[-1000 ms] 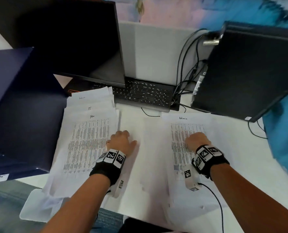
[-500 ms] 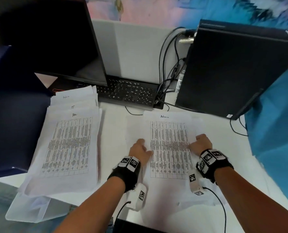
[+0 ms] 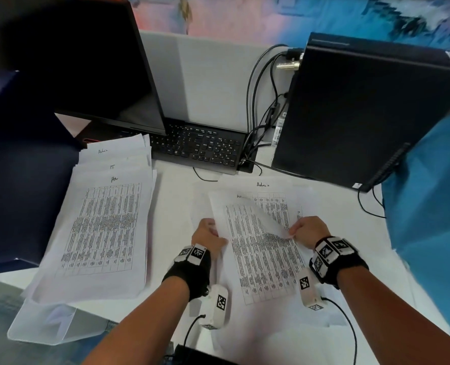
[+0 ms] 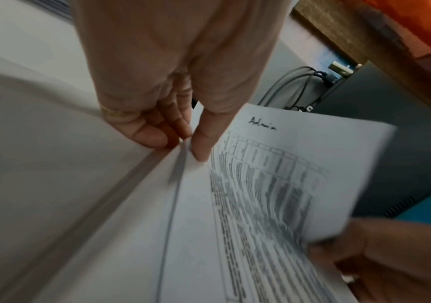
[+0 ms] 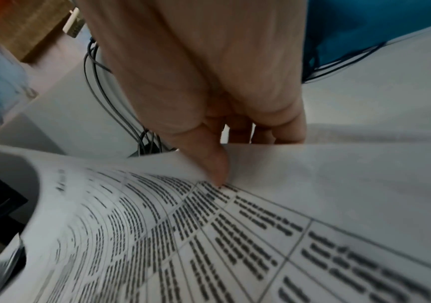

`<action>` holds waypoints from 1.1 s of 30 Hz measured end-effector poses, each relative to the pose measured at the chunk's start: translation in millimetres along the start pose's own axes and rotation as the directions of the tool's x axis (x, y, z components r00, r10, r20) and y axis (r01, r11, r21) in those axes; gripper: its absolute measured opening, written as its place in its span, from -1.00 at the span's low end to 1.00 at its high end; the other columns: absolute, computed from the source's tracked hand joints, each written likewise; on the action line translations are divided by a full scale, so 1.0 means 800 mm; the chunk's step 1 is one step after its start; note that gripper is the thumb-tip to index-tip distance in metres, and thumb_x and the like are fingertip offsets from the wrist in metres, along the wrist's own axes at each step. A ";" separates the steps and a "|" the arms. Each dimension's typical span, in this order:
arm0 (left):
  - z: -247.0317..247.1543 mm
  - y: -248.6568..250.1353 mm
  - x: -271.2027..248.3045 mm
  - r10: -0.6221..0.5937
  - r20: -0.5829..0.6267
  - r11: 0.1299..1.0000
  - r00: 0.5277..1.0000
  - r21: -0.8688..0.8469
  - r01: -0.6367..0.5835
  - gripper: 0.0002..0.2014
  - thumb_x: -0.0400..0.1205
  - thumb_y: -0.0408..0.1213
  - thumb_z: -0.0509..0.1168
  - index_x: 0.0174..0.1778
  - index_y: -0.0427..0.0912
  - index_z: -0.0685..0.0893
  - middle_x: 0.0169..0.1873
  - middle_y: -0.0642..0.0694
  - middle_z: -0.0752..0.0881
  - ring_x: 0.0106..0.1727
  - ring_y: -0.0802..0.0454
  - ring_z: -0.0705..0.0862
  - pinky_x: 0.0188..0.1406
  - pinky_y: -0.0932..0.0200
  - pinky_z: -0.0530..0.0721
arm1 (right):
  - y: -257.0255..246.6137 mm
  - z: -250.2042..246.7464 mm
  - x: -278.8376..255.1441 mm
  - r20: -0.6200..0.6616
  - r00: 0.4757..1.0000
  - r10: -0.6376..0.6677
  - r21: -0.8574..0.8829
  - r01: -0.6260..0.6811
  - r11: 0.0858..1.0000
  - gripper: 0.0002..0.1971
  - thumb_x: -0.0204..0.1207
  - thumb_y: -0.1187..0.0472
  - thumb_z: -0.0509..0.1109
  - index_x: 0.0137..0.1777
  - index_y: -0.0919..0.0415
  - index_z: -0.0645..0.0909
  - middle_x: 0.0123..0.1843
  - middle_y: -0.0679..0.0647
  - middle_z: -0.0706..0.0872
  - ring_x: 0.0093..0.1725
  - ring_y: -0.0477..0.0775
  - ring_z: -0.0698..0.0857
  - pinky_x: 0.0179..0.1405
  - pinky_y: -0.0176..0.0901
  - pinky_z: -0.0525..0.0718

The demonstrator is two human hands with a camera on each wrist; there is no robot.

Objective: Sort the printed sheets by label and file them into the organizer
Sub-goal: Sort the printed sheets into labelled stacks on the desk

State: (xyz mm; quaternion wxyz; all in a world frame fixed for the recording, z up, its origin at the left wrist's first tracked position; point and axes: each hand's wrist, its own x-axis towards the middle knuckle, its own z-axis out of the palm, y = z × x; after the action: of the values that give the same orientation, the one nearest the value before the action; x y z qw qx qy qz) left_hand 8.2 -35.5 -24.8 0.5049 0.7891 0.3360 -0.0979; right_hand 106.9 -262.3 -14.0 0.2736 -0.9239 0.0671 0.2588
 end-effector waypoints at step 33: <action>0.007 -0.007 -0.008 0.230 -0.011 0.973 0.973 0.014 -0.230 -0.62 0.53 -0.24 0.45 0.25 -0.27 0.67 0.32 -0.23 0.64 0.32 -0.09 0.61 0.29 0.27 0.49 | -0.008 -0.009 0.015 -0.005 0.987 0.161 0.045 -0.160 0.986 -0.58 0.56 0.35 0.22 0.40 0.47 0.49 0.43 0.33 0.55 0.37 0.32 0.56 0.27 -0.09 0.52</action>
State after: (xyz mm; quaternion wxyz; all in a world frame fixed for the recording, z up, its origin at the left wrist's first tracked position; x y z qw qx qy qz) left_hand 0.8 -41.9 -28.3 0.5057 0.8265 0.2448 -0.0359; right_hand 121.8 -260.8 -11.9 0.2720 -0.9104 0.1481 0.2743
